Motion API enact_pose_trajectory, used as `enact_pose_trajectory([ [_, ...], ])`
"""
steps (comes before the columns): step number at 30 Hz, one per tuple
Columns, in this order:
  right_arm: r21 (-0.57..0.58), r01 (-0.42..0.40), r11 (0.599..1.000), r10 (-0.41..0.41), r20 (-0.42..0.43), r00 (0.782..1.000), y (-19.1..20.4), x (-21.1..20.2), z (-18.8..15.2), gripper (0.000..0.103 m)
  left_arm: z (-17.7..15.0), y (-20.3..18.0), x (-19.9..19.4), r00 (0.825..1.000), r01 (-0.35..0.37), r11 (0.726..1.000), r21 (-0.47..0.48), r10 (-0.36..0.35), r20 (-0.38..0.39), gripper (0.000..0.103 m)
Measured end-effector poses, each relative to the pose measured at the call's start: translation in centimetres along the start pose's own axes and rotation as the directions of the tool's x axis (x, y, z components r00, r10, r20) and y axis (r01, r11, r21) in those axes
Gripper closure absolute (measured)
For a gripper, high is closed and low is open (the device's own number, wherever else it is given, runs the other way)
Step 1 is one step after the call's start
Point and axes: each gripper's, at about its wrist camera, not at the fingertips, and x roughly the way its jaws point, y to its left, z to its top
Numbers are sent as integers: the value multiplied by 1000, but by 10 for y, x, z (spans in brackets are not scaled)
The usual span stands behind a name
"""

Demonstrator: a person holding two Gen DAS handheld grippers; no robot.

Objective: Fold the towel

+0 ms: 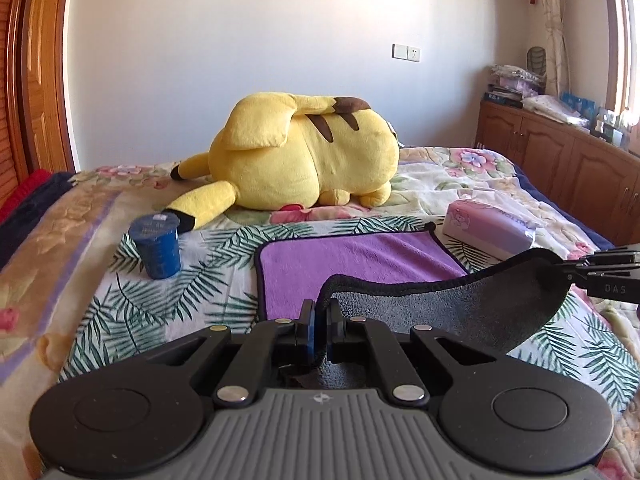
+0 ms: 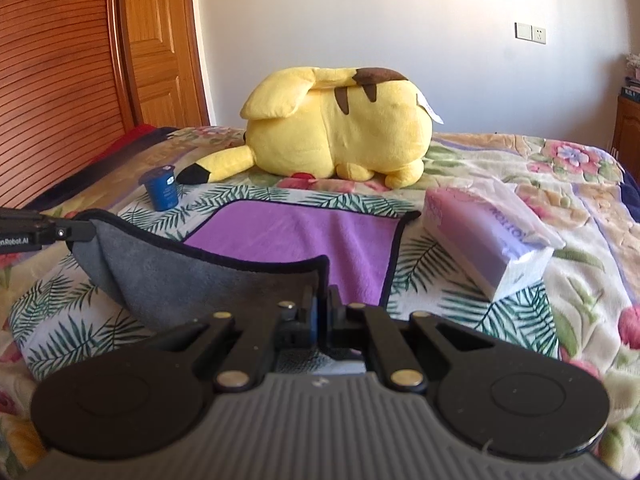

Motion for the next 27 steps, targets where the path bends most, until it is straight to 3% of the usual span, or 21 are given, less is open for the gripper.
enact_pose_trajectory([
  [14, -71, 36, 997, -37, -7, 999, 3, 16, 8, 98, 14, -3, 30, 1000, -27, 997, 76, 26, 4, 103],
  [27, -122, 48, 991, -45, 28, 999, -4, 22, 39, 98, 54, -5, 39, 998, -50, 990, 128, 43, 56, 103],
])
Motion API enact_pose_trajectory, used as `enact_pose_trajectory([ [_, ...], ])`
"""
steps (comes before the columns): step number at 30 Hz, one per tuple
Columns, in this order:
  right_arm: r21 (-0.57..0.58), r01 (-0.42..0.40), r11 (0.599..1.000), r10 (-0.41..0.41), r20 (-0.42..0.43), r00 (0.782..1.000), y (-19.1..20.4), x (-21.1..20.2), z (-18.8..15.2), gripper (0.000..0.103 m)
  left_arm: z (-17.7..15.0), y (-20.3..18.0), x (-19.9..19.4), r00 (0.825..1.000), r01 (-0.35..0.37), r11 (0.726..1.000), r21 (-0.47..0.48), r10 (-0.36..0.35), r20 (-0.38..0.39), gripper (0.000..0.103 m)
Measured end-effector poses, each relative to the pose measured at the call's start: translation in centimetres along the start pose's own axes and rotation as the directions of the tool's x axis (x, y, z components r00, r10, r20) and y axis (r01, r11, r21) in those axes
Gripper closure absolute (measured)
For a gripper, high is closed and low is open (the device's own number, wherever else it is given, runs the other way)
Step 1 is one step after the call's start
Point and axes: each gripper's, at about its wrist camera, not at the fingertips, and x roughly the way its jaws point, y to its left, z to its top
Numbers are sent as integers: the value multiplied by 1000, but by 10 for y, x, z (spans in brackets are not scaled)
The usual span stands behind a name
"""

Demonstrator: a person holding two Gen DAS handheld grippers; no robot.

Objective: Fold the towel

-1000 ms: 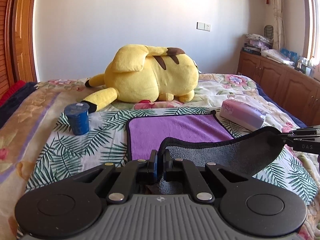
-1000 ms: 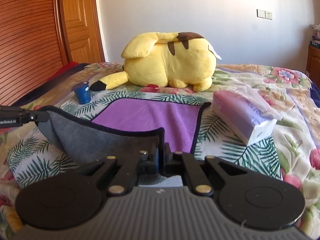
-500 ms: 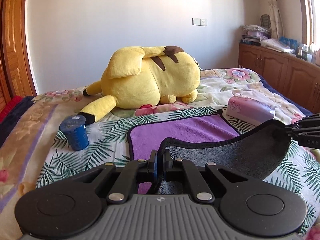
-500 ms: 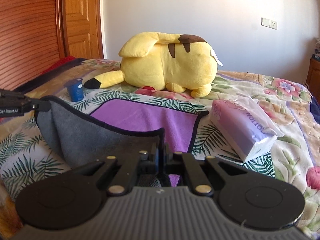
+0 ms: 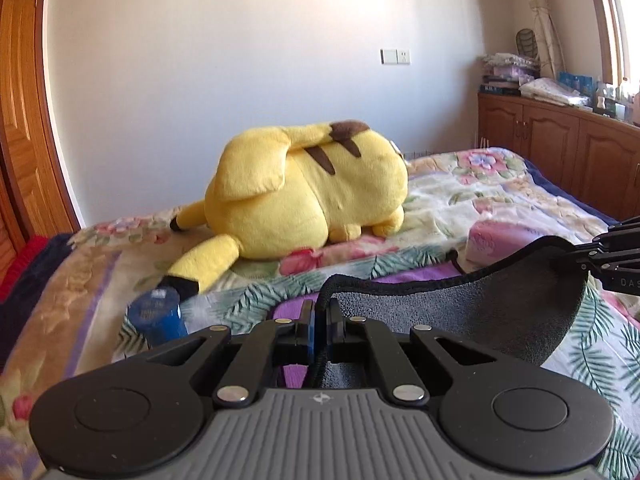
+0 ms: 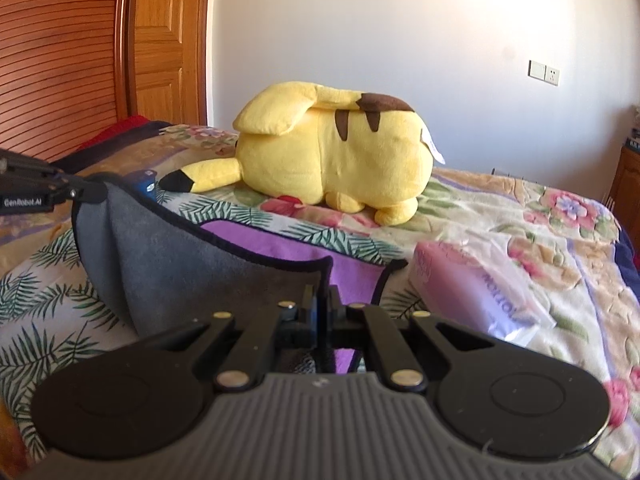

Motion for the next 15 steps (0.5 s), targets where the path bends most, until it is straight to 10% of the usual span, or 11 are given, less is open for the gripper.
enact_pose_trajectory([
  [15, -43, 49, 998, -45, 95, 995, -12, 37, 30, 98, 25, 8, 45, 999, -38, 999, 20, 37, 30, 103],
])
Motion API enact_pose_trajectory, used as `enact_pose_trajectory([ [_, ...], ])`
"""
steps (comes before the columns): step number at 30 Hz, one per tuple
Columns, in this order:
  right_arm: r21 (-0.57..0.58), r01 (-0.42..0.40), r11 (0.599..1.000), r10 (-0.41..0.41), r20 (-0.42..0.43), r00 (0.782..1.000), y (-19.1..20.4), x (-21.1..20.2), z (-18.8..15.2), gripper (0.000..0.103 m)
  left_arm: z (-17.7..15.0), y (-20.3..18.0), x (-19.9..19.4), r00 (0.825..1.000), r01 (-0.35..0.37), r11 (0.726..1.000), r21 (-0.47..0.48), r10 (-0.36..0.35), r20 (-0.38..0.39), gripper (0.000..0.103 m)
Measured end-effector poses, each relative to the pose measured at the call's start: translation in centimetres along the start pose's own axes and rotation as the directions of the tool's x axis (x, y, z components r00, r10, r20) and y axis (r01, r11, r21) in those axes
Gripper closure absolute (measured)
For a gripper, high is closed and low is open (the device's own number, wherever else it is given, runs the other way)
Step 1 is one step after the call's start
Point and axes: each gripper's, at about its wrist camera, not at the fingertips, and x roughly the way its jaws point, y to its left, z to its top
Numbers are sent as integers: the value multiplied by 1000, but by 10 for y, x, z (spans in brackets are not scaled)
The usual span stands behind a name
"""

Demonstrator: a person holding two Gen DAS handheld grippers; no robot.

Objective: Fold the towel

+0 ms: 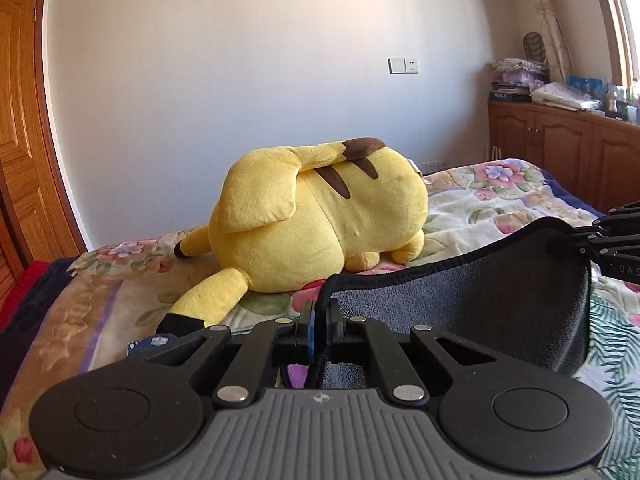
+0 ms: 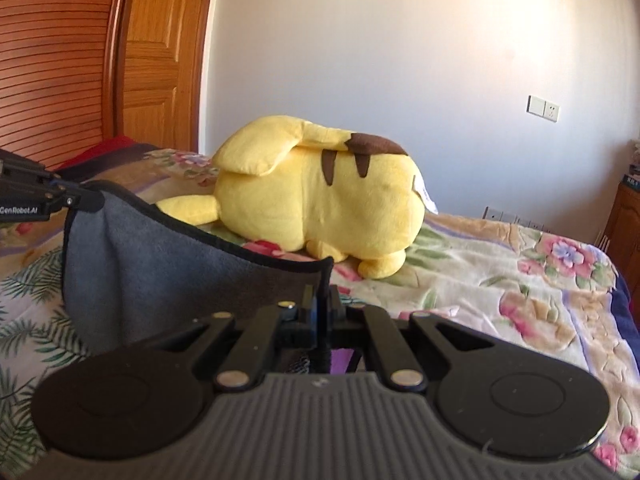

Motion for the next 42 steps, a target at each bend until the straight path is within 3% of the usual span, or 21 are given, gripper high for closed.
enact_pose_trajectory([
  [12, -11, 53, 999, -53, 13, 998, -7, 35, -8, 98, 3, -3, 46, 999, -49, 999, 19, 49, 13, 103],
  [26, 30, 64, 997, -61, -84, 995, -13, 83, -53, 98, -40, -4, 97, 995, -66, 998, 14, 67, -70, 103],
  [37, 19, 71, 997, -69, -100, 993, -13, 98, -68, 97, -49, -11, 114, 991, -87, 996, 13, 88, -101, 100],
  [38, 23, 72, 997, -70, -99, 993, -14, 97, -68, 94, -49, -11, 114, 991, -84, 996, 11, 85, -105, 87],
  [40, 27, 76, 997, -73, -104, 992, -15, 95, -67, 73, -51, -12, 110, 992, -76, 997, 4, 76, -102, 77],
  [41, 31, 73, 997, -70, -104, 992, -16, 93, -67, 56, -51, -12, 108, 992, -69, 998, 1, 68, -105, 75],
  [42, 35, 71, 997, -67, -99, 993, -17, 89, -65, 50, -50, -13, 105, 992, -61, 998, -3, 60, -109, 74],
])
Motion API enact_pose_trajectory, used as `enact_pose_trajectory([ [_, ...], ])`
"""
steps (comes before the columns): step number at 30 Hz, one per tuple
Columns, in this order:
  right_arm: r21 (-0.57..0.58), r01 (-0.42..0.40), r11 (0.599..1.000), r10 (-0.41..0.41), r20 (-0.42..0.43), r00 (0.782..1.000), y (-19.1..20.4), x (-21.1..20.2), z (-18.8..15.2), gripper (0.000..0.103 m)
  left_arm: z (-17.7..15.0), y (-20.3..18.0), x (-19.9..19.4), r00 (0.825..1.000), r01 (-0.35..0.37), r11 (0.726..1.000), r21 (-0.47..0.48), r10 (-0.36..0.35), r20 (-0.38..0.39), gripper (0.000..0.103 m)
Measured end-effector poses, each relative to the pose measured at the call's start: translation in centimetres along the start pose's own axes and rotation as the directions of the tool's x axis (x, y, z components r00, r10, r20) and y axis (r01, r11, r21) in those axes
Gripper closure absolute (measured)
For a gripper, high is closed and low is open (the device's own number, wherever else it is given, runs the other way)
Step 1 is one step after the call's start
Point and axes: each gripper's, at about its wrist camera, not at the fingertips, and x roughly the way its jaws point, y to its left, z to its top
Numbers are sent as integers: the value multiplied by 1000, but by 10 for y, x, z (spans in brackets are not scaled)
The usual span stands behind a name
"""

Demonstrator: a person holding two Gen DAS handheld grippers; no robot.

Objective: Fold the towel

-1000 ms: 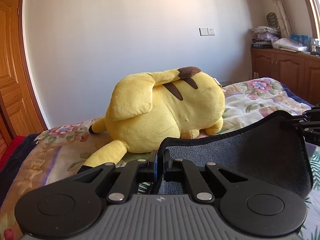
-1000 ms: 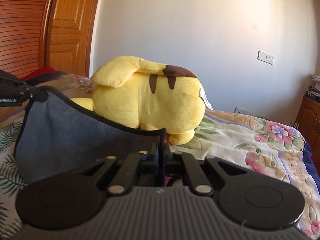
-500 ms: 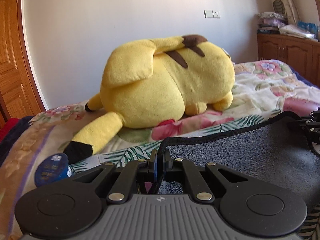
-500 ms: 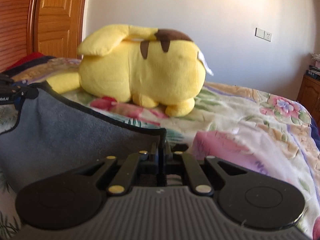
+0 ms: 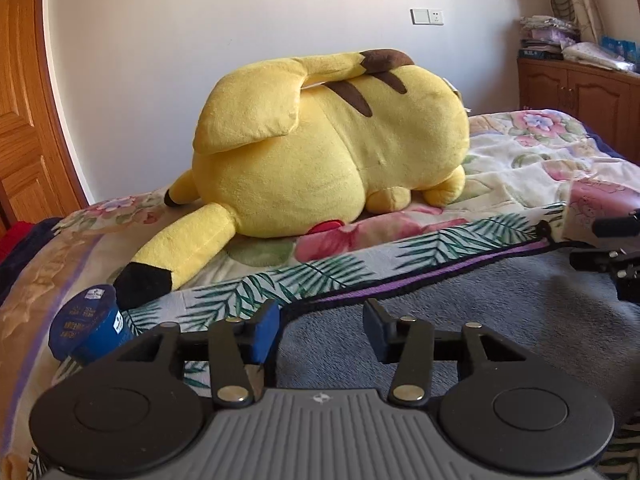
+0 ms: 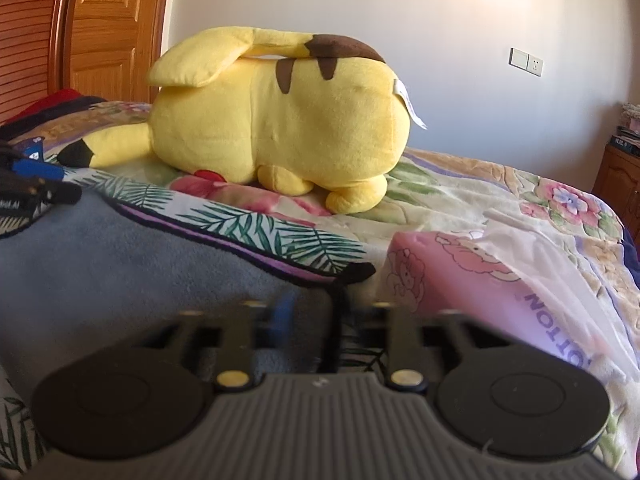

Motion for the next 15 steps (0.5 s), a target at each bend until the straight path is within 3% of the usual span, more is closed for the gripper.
enact_pose_trajectory([
  [3, 16, -12, 1000, 12, -11, 1000, -1, -11, 7, 50, 0, -2, -12, 1000, 18, 1000, -5, -18, -14, 68],
  [15, 46, -42, 998, 43, -14, 999, 5, -89, 35, 50, 4, -13, -91, 998, 57, 998, -9, -57, -33, 63],
])
